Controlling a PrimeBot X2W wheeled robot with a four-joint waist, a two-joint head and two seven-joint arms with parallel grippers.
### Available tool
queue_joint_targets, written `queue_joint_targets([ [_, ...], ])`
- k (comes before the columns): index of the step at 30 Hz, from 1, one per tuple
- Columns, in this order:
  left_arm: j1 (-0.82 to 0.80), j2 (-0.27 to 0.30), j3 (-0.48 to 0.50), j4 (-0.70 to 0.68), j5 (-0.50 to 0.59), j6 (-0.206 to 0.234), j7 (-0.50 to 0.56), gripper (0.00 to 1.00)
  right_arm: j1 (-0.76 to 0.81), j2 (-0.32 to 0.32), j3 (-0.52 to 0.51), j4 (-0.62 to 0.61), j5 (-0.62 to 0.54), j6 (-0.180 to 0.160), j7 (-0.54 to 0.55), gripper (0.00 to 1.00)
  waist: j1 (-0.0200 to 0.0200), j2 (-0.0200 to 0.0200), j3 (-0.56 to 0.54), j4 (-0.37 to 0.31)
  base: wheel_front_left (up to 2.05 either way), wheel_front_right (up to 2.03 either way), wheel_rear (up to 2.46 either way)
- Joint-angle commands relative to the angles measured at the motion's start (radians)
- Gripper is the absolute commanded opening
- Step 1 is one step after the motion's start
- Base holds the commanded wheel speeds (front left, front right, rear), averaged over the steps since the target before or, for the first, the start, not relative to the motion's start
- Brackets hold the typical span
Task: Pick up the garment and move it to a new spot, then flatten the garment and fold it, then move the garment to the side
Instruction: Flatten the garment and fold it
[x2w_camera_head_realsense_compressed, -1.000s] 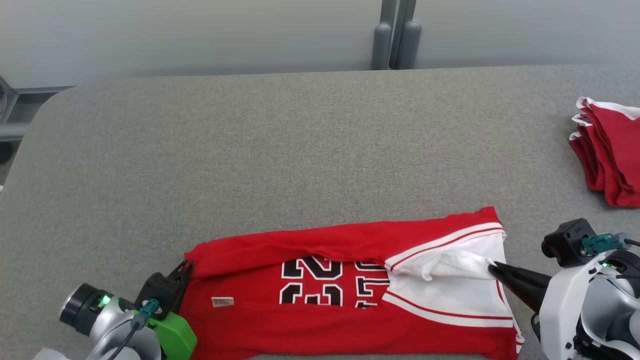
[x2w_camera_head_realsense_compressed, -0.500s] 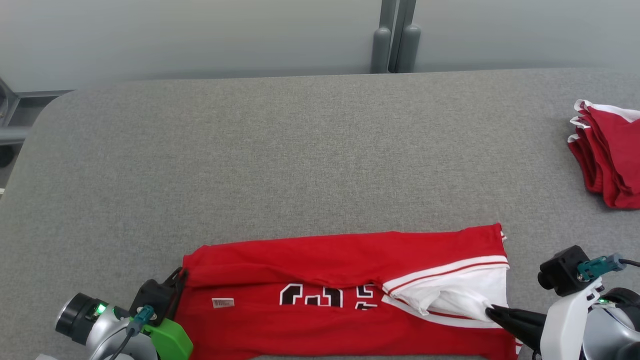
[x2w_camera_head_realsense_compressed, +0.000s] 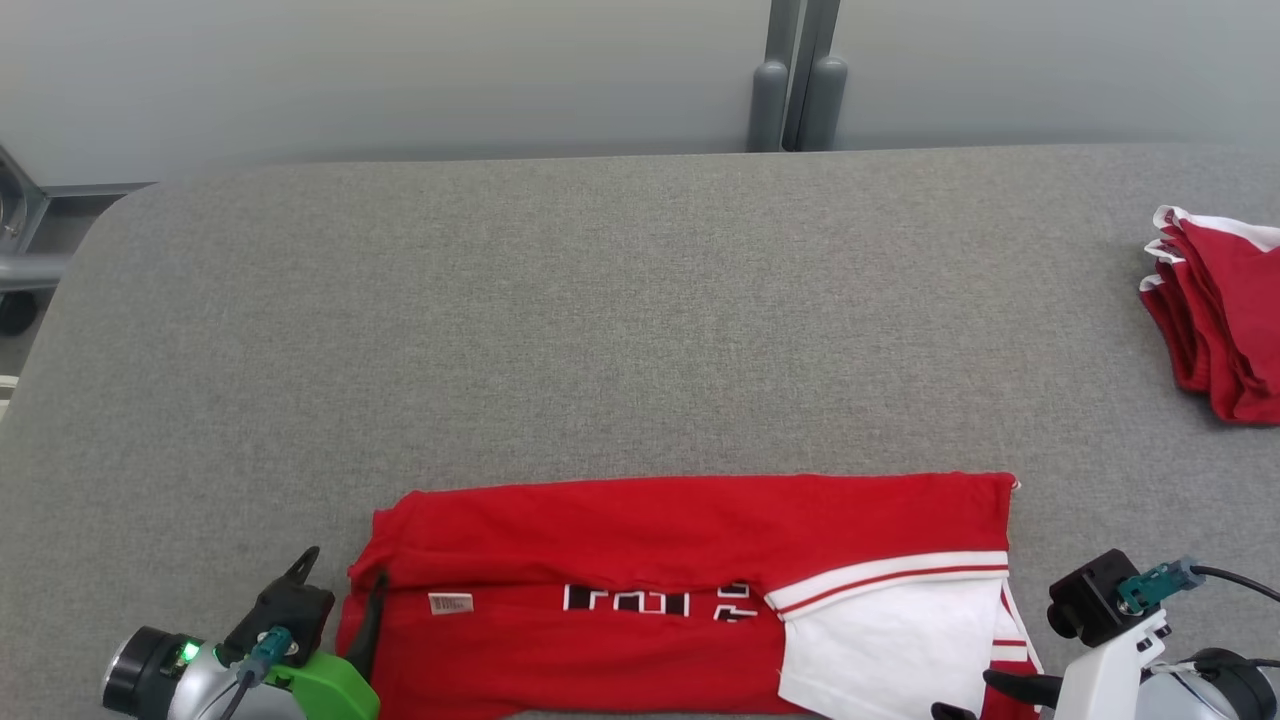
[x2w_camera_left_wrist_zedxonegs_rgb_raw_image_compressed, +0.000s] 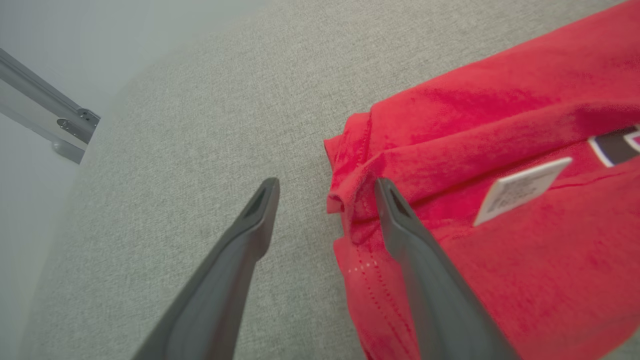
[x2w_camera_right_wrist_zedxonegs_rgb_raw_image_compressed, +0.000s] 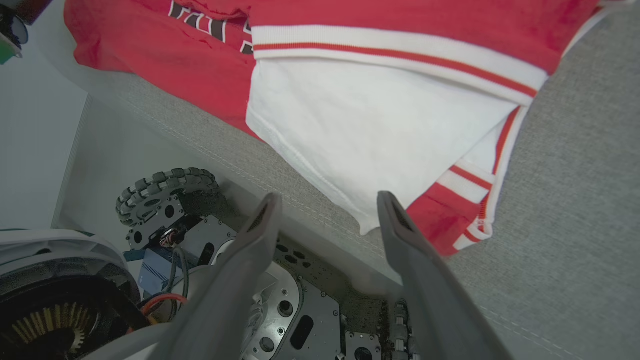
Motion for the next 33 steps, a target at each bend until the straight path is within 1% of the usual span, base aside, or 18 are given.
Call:
queue_joint_targets([
  [1,0.016,-0.005,0.007,-0.003,-0.014,0.01,-0.006,1.0,0.009,0.006,-0.004,0.004,-0.01,0.0,-0.005,1.0,0.0,0.0,-0.002,0.001,0.0,0.0,0.0],
  [5,0.054,-0.013,0.062,-0.031,-0.066,0.057,-0.03,1.0,0.014,0.031,-0.02,0.01,-0.026,0.0,-0.033,1.0,0.0,0.0,-0.014,0.007,0.0,0.0,0.0],
  [8,0.091,-0.036,0.138,-0.072,-0.122,0.096,-0.074,1.0,0.021,0.056,-0.052,0.023,-0.064,0.0,-0.079,1.0,0.0,0.0,-0.027,0.016,0.0,0.0,0.0],
  [9,0.103,-0.047,0.161,-0.094,-0.139,0.098,-0.084,1.0,0.023,0.069,-0.063,0.029,-0.082,0.0,-0.102,1.0,0.0,0.0,-0.033,0.02,0.0,0.0,0.0],
  [12,0.142,-0.076,0.225,-0.163,-0.158,0.087,-0.1,1.0,0.026,0.122,-0.095,0.049,-0.13,0.0,-0.19,1.0,0.0,0.0,-0.048,0.031,0.0,0.0,0.0],
  [15,0.185,-0.123,0.315,-0.268,-0.132,0.075,-0.1,1.0,0.015,0.184,-0.129,0.081,-0.192,0.0,-0.297,1.0,0.0,0.0,-0.065,0.039,0.0,0.0,0.0],
  [19,0.257,-0.198,0.413,-0.365,-0.103,0.033,-0.099,1.0,-0.001,0.276,-0.168,0.14,-0.259,0.0,-0.439,1.0,0.0,0.0,-0.09,0.045,0.0,0.0,0.0],
  [22,0.299,-0.246,0.467,-0.397,-0.088,-0.015,-0.1,1.0,-0.017,0.334,-0.186,0.185,-0.306,0.0,-0.532,1.0,0.0,0.0,-0.1,0.046,0.0,0.0,0.0],
  [24,0.318,-0.272,0.495,-0.401,-0.078,-0.056,-0.1,1.0,-0.023,0.368,-0.199,0.218,-0.332,0.0,-0.587,1.0,0.0,0.0,-0.108,0.047,0.0,0.0,0.0],
  [28,0.339,-0.301,0.523,-0.378,-0.044,-0.118,-0.1,1.0,-0.044,0.436,-0.243,0.277,-0.39,0.0,-0.693,1.0,0.0,0.0,-0.124,0.046,0.0,0.0,0.0],
  [33,0.357,-0.307,0.528,-0.345,0.014,-0.155,-0.1,1.0,-0.062,0.499,-0.3,0.346,-0.446,0.0,-0.812,1.0,0.0,0.0,-0.142,0.048,0.0,0.0,0.0],
])
